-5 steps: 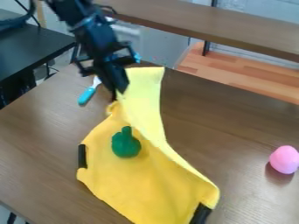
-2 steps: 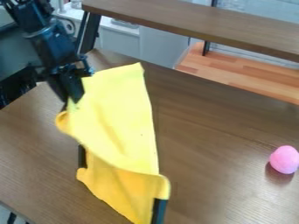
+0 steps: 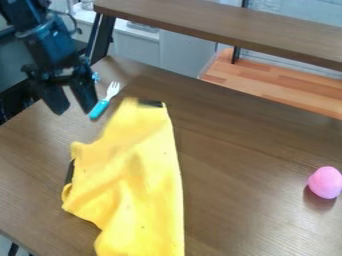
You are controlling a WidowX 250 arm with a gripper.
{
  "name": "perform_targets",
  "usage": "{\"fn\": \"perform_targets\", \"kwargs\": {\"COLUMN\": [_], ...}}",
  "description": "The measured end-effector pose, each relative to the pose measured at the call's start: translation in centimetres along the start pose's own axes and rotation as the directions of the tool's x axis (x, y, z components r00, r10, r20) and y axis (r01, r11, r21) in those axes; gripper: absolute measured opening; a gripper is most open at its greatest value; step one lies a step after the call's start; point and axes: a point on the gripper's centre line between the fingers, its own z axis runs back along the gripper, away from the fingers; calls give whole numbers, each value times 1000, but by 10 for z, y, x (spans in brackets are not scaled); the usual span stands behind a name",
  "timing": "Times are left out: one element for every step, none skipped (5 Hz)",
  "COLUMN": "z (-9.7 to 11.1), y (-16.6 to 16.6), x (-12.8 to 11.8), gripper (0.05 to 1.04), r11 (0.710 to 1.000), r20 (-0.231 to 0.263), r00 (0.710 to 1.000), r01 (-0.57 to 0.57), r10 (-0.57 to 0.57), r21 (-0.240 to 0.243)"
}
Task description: Fold the cloth to the left hand
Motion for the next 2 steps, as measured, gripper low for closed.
{"fn": "perform_targets", "kwargs": {"z": [4, 34], "y": [-20, -43], "x": [9, 28], "gripper": [1011, 1006], "r11": [981, 951], "r20": [77, 137], "r00": [985, 954], "r01": [163, 282], "r10": [-155, -265], "r21": [-109, -126]}}
